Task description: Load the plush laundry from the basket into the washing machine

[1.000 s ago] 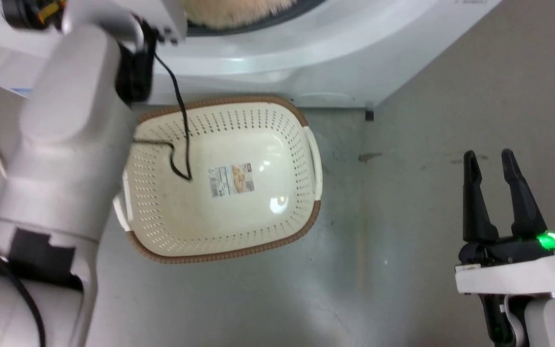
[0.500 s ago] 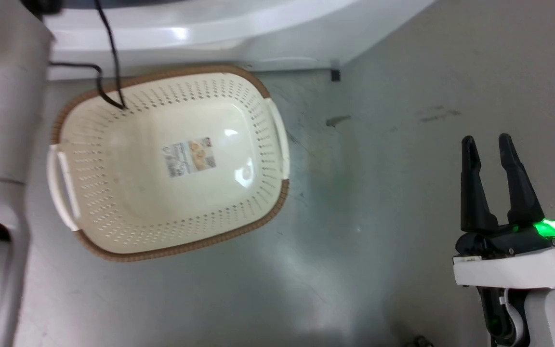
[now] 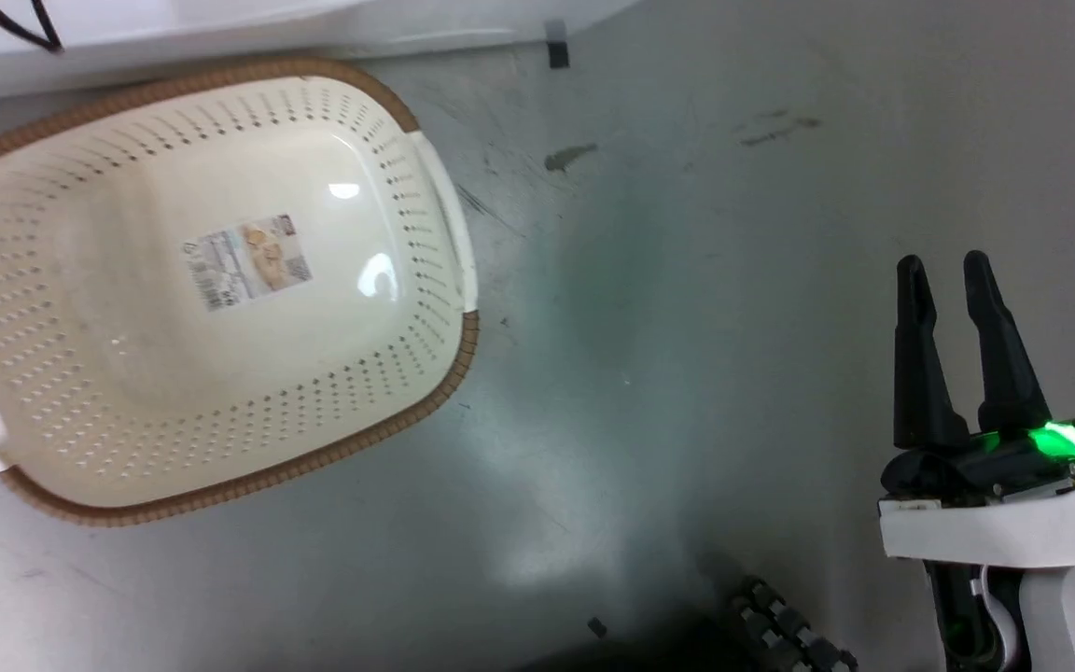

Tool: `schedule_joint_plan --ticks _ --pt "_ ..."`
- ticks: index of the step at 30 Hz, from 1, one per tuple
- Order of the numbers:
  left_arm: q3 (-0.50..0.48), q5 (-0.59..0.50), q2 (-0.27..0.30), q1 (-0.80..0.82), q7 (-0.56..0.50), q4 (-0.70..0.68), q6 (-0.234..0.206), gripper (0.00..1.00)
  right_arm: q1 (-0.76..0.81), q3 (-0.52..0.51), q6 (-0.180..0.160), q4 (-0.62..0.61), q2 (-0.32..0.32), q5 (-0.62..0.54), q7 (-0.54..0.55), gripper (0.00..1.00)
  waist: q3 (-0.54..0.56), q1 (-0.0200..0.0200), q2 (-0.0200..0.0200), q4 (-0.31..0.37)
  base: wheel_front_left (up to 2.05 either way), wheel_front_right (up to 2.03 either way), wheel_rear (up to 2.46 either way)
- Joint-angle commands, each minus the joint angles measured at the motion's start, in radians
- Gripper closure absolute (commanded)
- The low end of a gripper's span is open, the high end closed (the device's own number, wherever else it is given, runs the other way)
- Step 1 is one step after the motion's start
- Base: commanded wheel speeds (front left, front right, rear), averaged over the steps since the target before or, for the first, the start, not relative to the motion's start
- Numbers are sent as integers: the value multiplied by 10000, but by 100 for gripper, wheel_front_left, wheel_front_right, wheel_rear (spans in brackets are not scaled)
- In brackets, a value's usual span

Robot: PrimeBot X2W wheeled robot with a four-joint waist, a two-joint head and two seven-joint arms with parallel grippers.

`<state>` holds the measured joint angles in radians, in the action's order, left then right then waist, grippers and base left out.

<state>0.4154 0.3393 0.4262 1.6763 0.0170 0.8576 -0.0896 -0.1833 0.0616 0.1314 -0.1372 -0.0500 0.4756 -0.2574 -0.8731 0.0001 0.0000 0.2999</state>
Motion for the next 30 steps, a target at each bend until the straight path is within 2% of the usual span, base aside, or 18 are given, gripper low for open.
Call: schedule_joint_plan --ticks 1,9,15,16,17,18,23,27,30 --pt "42 -69 36 238 8 -99 -37 100 121 22 -7 -59 -2 35 -44 0 -139 -1 0 133 0 0 0" --pt "284 -350 424 1034 -387 11 8 100 270 226 -7 -228 -2 242 -44 0 -495 -1 0 445 0 0 0" --pt "313 -302 420 1391 -719 196 -69 100 306 260 -7 -278 -2 290 -44 0 -640 -1 0 485 0 0 0" --pt "325 -288 403 1401 -779 240 -81 76 300 255 -7 -283 -2 288 -44 0 -653 -1 0 482 0 0 0" --pt "329 -273 388 1399 -798 275 -107 22 287 247 -7 -289 -2 283 -44 0 -661 -1 0 474 0 0 0" --pt "338 -260 370 1394 -816 311 -127 0 267 236 -7 -296 -2 275 -44 0 -665 -1 0 457 0 0 0" --pt "321 -106 219 1244 -719 434 -198 0 147 211 -7 -303 -2 207 -44 0 -614 -1 0 293 0 0 0" --pt "139 352 -14 682 -444 497 -105 0 -37 58 -7 -276 -2 -14 -44 0 -303 -1 0 -144 0 0 0" --pt "15 789 -394 -30 61 356 88 0 -249 -112 -7 -189 -2 -287 -44 0 90 -1 0 -610 0 0 0"
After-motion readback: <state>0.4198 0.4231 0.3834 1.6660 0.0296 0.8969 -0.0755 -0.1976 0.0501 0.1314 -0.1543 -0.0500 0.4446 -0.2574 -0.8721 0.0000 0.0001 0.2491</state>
